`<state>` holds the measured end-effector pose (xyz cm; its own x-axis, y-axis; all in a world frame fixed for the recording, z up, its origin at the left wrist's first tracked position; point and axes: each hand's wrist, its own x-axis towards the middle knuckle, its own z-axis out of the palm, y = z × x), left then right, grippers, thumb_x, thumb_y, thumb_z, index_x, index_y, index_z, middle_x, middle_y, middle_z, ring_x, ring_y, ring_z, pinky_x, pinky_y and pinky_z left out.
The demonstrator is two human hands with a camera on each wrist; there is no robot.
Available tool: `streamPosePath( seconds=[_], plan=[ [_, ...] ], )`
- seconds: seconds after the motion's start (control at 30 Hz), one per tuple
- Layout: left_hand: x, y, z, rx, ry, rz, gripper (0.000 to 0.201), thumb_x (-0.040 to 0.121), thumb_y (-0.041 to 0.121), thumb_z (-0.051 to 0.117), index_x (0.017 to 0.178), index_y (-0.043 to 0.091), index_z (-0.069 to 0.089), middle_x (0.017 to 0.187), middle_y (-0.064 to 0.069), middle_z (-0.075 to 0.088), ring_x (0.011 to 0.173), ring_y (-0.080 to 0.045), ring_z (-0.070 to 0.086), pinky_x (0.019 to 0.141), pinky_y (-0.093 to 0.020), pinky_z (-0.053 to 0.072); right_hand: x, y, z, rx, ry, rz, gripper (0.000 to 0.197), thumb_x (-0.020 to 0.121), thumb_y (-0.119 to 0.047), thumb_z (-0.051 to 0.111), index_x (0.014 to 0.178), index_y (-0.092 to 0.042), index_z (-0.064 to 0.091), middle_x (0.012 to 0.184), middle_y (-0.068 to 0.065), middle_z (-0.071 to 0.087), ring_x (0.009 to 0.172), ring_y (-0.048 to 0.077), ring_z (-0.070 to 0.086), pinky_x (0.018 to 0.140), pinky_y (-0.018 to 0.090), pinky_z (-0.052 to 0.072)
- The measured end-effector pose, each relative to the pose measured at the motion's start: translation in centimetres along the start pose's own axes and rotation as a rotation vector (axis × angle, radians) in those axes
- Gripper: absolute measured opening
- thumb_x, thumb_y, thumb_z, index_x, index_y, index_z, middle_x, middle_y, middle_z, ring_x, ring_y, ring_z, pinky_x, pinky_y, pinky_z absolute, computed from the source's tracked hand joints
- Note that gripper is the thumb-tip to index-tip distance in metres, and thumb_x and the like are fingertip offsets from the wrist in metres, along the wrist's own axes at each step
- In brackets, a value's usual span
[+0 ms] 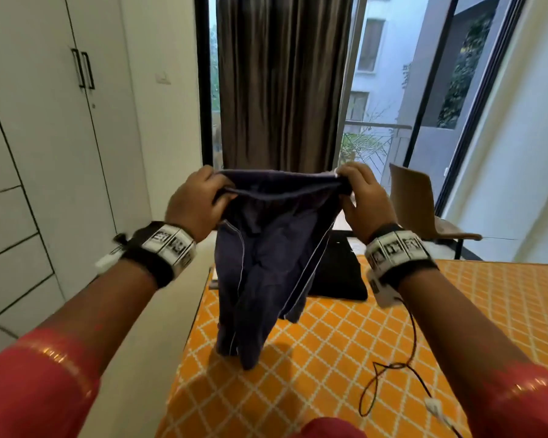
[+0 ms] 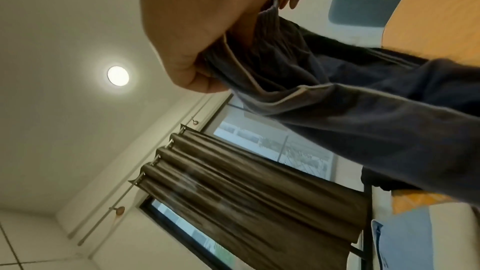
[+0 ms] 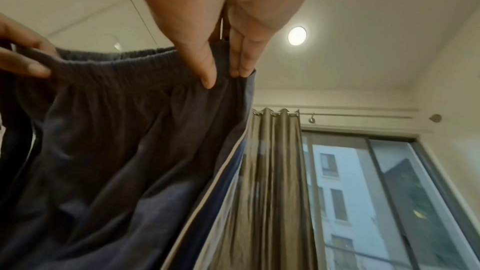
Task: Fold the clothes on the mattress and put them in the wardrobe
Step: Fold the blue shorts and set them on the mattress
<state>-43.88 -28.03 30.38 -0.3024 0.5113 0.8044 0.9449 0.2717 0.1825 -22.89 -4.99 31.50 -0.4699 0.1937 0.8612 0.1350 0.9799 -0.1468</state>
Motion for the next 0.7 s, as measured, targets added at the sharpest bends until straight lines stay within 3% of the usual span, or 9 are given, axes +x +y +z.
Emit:
streamPosePath(
  seconds=[0.1,0.2,0.27,0.37,0.47,0.53,0.6,0.67,0.7],
  plan=[
    [-6.1,-0.1,-0.7,0.02,-0.023,0.088,0.025,0.09,0.034,0.053,0.089,0.012,0.066,0.09,-0.008,0.059,0.084,-0.031,0.052,0.07,-0.042,0.044,-5.9,-0.5,-1.7,-0.04,-0.056,-0.115,0.03,0.087,-0.002,0.06,0.117,-0.009,0.06,0.125,0.007,0.057,0.103,0.021,0.057,0.077,0.03,0.05],
    [-14.9,1.3,0.6,-0.003,-0.236,0.066,0.02,0.082,0.033,0.056,0.076,0.016,0.062,0.079,-0.003,0.056,0.076,-0.025,0.048,0.066,-0.033,0.035,-15.0,-0.3,-0.7,-0.135,-0.235,-0.152,0.016,0.091,-0.012,0.059,0.106,-0.013,0.063,0.105,0.007,0.064,0.076,0.026,0.062,0.057,0.035,0.052],
    [-20.8,2.6,2.6,-0.104,-0.435,-0.016,0.015,0.075,0.035,0.054,0.077,0.021,0.059,0.076,0.002,0.058,0.072,-0.019,0.051,0.061,-0.024,0.029,-21.1,0.6,1.2,-0.105,-0.415,-0.031,0.014,0.094,-0.024,0.051,0.1,-0.018,0.062,0.093,0.005,0.063,0.067,0.03,0.06,0.047,0.039,0.047],
    [-27.8,4.0,6.4,-0.173,-0.705,0.0,0.024,0.067,0.037,0.049,0.09,0.03,0.049,0.074,0.009,0.064,0.063,-0.011,0.062,0.055,-0.017,0.038,-27.9,2.1,3.9,-0.006,-0.613,0.151,0.002,0.094,-0.029,0.048,0.096,-0.029,0.047,0.086,0.003,0.06,0.063,0.034,0.059,0.044,0.035,0.04],
    [-30.7,5.6,8.7,-0.111,-0.878,0.148,0.037,0.07,0.043,0.044,0.105,0.032,0.051,0.086,0.009,0.068,0.053,-0.009,0.064,0.041,-0.021,0.044,-30.2,2.5,5.0,0.005,-0.65,0.217,0.03,0.082,-0.011,0.065,0.091,-0.03,0.043,0.082,0.003,0.061,0.058,0.033,0.058,0.045,0.028,0.029],
    [-31.2,6.6,9.7,0.013,-1.055,0.216,0.038,0.07,0.056,0.049,0.104,0.04,0.054,0.088,0.013,0.065,0.041,-0.006,0.056,0.031,-0.019,0.033,-29.8,1.9,5.1,0.007,-0.656,0.221,0.027,0.081,-0.012,0.062,0.09,-0.03,0.044,0.081,0.003,0.061,0.058,0.032,0.057,0.045,0.028,0.03],
    [-31.3,7.6,10.8,0.09,-1.141,0.201,0.05,0.06,0.064,0.061,0.102,0.04,0.047,0.081,0.014,0.064,0.037,-0.002,0.052,0.032,-0.016,0.021,-29.2,1.3,5.3,0.009,-0.64,0.173,0.011,0.083,-0.017,0.05,0.089,-0.027,0.048,0.079,0.001,0.06,0.061,0.029,0.057,0.045,0.029,0.035],
    [-31.2,8.6,11.0,0.05,-1.098,0.141,0.052,0.074,0.068,0.047,0.115,0.037,0.044,0.083,0.008,0.068,0.044,-0.011,0.061,0.034,-0.018,0.035,-28.6,0.8,5.4,-0.007,-0.624,0.131,0.009,0.082,-0.015,0.05,0.086,-0.021,0.056,0.078,0.001,0.06,0.063,0.029,0.055,0.048,0.033,0.04],
    [-30.6,8.8,11.1,-0.006,-1.059,0.094,0.059,0.082,0.07,0.034,0.131,0.036,0.038,0.097,0.002,0.07,0.061,-0.019,0.069,0.043,-0.026,0.049,-28.5,0.8,5.5,-0.031,-0.599,0.109,0.009,0.082,-0.013,0.056,0.086,-0.02,0.059,0.079,0.001,0.061,0.064,0.028,0.054,0.05,0.034,0.042]
  ],
)
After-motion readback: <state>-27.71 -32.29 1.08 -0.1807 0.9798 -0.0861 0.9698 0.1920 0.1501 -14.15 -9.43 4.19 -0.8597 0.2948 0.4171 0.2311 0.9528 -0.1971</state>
